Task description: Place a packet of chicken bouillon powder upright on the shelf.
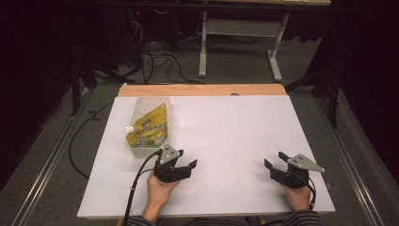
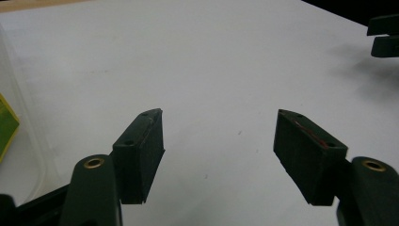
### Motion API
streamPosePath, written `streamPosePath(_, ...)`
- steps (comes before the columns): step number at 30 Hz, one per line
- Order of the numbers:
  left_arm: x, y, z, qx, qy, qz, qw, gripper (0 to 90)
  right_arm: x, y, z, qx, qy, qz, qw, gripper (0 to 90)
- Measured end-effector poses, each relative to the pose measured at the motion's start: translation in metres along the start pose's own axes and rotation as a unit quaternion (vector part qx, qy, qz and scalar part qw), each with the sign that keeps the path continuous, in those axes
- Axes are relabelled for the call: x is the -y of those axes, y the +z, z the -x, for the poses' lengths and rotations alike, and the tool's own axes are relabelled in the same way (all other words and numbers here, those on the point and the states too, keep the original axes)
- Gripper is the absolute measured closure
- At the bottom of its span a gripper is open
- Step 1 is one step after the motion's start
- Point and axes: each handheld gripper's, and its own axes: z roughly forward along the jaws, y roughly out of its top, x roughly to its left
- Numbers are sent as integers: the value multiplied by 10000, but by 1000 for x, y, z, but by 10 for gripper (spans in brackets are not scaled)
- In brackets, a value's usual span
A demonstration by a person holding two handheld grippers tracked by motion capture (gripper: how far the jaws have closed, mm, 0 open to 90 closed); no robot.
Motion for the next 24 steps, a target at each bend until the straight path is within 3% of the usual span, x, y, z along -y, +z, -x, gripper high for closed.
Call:
streamPosePath(4, 1, 5, 0, -118, -27, 0, 9999, 317, 0, 0, 0, -9, -16, -10, 10000, 330)
streamPosePath(8, 1, 10, -2, -103, -110, -27, 9999, 307, 0, 0, 0, -6, -19, -15, 10000, 330)
streamPosePath(20, 4, 22, -5, -251, -41, -85, 9996, 307, -1, 2, -2, -19, -169, -80, 9998, 332)
streamPosePath(24, 6, 26, -6, -287, -28, -73, 9996, 307, 0, 1, -2, -15, -109, -59, 9999, 332)
